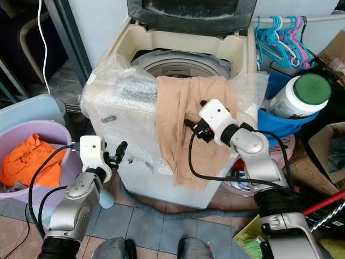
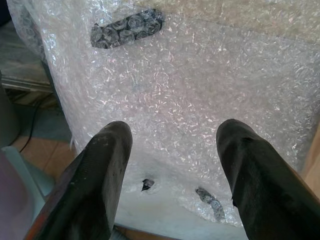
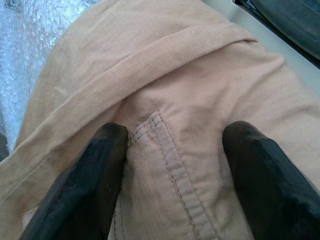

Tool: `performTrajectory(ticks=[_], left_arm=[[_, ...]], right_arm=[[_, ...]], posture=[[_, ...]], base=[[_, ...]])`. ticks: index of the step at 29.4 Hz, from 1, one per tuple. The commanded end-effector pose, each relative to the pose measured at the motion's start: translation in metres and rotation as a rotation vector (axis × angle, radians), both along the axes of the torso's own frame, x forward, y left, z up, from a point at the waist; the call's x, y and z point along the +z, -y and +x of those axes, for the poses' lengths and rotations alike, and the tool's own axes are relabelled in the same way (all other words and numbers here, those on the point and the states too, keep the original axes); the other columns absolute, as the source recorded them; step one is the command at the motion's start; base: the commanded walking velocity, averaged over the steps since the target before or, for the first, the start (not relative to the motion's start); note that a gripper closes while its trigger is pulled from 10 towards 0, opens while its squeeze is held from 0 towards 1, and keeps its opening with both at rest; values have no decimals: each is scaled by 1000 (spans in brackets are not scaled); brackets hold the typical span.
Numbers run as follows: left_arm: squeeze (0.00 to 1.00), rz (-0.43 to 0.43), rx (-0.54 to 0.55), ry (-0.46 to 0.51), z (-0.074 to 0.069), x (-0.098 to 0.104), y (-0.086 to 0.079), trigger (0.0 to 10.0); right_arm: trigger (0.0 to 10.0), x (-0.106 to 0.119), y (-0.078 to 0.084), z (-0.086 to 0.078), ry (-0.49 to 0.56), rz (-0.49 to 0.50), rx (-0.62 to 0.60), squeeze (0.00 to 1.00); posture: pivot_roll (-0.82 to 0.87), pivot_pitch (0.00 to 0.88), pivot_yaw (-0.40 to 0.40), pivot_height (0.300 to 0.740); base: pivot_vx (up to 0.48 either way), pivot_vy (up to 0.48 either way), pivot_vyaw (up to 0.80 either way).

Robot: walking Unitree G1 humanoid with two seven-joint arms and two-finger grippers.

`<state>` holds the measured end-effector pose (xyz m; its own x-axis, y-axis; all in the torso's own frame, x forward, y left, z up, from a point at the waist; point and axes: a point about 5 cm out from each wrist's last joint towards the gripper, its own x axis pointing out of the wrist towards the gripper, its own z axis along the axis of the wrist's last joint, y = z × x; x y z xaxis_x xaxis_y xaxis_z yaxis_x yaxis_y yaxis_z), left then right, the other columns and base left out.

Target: Clothes washing

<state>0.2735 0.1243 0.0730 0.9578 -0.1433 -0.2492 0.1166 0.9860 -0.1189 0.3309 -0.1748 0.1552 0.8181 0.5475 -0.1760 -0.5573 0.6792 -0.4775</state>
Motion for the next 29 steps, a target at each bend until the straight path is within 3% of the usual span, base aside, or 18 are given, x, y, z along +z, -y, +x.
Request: performTrajectory(ticks=[1,14,19,23,29], left_arm=[[0,3,-5,3,0,2,0,10000],[0,-2,-2,0,0,2,2,10000],[0,-6,1,-4,-1,1,3,10000],[0,-10,8,-7,-1,1,2,10000],[0,-15,9,-10,-1,1,4,10000]], right_arm=[[0,0,9,4,-18,-6,-44,0],[0,8,17,16,-15,-20,-102,0],[0,-2,34,24,-117,-40,-172,0],[0,13,36,33,-79,25,-207,0],[0,60,30,53,77,143,-230,0]], posture=[[-75,73,18,740],[-74,76,13,740],[-70,78,7,740],[-71,80,3,740],[-71,81,-2,740]], base=[[0,0,0],[0,0,0],[0,0,0],[0,0,0],[0,0,0]])
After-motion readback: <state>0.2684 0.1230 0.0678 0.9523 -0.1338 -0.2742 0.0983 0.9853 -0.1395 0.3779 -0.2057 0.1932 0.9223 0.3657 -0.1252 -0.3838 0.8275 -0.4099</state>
